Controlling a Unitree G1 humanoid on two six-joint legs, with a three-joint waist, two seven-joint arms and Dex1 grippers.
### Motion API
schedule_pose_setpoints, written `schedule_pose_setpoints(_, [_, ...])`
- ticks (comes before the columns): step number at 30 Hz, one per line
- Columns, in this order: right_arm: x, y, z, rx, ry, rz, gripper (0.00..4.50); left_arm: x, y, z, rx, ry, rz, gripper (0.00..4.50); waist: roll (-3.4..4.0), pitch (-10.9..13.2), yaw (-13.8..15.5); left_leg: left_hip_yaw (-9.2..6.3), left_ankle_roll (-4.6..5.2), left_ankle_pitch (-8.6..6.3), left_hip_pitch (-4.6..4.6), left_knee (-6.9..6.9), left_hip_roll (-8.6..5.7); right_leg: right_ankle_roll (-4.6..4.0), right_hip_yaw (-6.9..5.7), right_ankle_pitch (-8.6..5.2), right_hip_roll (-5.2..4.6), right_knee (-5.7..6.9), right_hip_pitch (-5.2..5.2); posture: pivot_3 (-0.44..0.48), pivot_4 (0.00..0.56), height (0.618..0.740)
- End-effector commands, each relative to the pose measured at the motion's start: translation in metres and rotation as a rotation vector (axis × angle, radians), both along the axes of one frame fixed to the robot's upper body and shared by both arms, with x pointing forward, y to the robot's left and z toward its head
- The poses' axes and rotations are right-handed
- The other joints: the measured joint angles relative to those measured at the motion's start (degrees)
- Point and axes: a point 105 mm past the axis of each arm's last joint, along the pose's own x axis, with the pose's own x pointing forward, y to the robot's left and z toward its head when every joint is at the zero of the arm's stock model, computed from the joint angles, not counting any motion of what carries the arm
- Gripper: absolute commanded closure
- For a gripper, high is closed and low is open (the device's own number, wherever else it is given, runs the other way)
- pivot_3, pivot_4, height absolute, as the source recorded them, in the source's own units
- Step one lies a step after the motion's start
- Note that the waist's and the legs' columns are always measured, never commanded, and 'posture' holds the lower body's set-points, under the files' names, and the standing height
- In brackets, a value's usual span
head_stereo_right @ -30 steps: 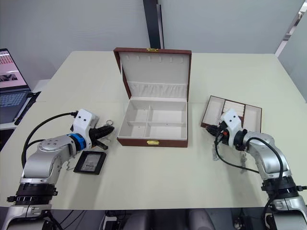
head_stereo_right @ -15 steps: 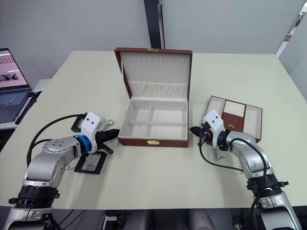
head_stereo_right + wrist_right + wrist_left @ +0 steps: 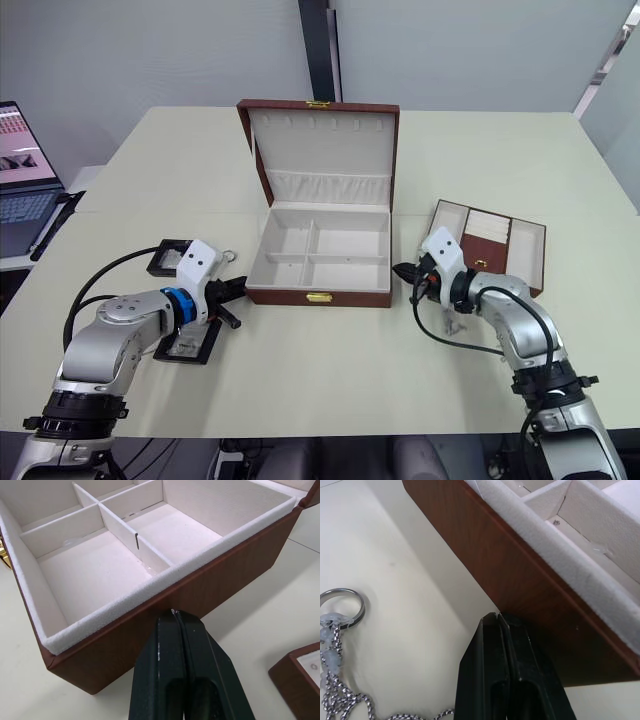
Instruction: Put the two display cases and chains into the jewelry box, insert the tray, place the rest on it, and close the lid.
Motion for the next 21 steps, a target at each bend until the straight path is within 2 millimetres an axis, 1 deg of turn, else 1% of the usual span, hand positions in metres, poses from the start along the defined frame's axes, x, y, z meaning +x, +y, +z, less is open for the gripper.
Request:
schedule_pose_setpoints(1, [0.002, 0.003, 0.016, 0.010, -0.061, 0.014, 4.46, -0.006, -0.013, 0.006, -0.018, -0.017, -0.058, 4.50, 0.00, 0.00, 0.00, 0.00, 0.00, 0.00, 0.00, 0.00, 0.00, 0.00, 0.01, 0.00, 0.00, 0.00, 0.00, 0.000, 0.150, 0.740])
schedule_pose_setpoints(4, [0.003, 0.003, 0.016, 0.011, -0.062, 0.012, 4.46, -0.008, -0.015, 0.006, -0.021, -0.011, -0.072, 4.50, 0.00, 0.00, 0.00, -0.01, 0.00, 0.00, 0.00, 0.00, 0.00, 0.00, 0.00, 0.00, 0.00, 0.00, 0.00, 0.000, 0.150, 0.740])
schedule_pose_setpoints(13, [0.002, 0.001, 0.017, 0.007, -0.061, 0.012, 4.46, -0.005, -0.005, 0.005, 0.001, -0.018, -0.027, 4.50, 0.00, 0.00, -0.01, 0.00, 0.00, 0.00, 0.00, 0.00, 0.00, 0.00, 0.00, 0.00, 0.00, 0.00, 0.00, 0.000, 0.150, 0.740])
schedule_pose_setpoints(16, [0.006, -0.010, 0.018, 0.009, -0.063, -0.021, 4.46, 0.001, 0.013, 0.012, 0.017, -0.053, 0.027, 4.50, 0.00, 0.00, 0.00, 0.00, 0.00, 0.00, 0.00, 0.00, 0.00, 0.00, 0.00, 0.00, 0.00, 0.00, 0.00, 0.000, 0.150, 0.740])
schedule_pose_setpoints(21, [0.005, -0.026, 0.021, 0.013, -0.062, -0.047, 4.46, 0.002, 0.031, 0.018, 0.042, -0.069, 0.060, 4.50, 0.00, 0.00, 0.01, 0.00, 0.00, 0.00, 0.00, 0.00, 0.00, 0.00, 0.00, 0.00, 0.00, 0.00, -0.01, 0.000, 0.150, 0.740])
